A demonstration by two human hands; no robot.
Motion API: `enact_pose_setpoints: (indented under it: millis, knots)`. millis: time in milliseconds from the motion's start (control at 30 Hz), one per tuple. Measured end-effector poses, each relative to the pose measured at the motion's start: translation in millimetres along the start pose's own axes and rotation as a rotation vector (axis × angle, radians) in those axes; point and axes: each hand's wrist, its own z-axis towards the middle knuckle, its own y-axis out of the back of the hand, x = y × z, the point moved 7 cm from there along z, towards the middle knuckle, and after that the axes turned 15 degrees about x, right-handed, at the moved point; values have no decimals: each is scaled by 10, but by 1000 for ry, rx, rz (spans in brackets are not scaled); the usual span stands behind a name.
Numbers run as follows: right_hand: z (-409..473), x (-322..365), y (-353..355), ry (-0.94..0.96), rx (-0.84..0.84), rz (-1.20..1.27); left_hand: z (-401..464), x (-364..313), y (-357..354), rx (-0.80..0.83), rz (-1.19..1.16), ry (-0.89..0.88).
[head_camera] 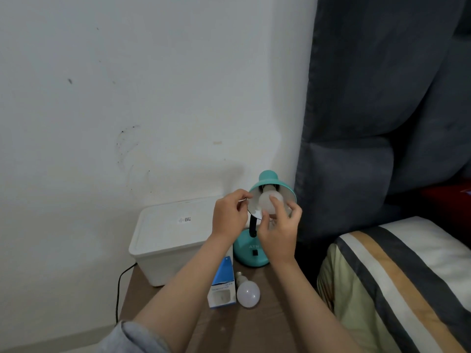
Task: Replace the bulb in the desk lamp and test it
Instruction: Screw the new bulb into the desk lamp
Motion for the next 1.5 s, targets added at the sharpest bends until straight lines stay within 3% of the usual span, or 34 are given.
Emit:
enact_pose_setpoints:
  millis: [200,467,633,933,1200,1400,1500]
  knots:
    - [42,-29,28,-136,-21,23,0,-32,22,-3,16,-2]
    - [24,-18,-41,-96,46,16,0,-34,22,5,21,-4]
    - [61,-112,47,-300,-7,43,-7,-35,17,4,25,1]
    - [-19,-43,-33,-114,73,-85,-10,-44,12,8,8,2]
    - [32,-103,58,-292,-2,-126,-9,-19,10,2,7,11]
    - [3,-43,3,-98,80,-188,-13,-27,4,6,-4,21]
    - [57,-68,40,-182,29,-167,-11,-28,13,3,9,22]
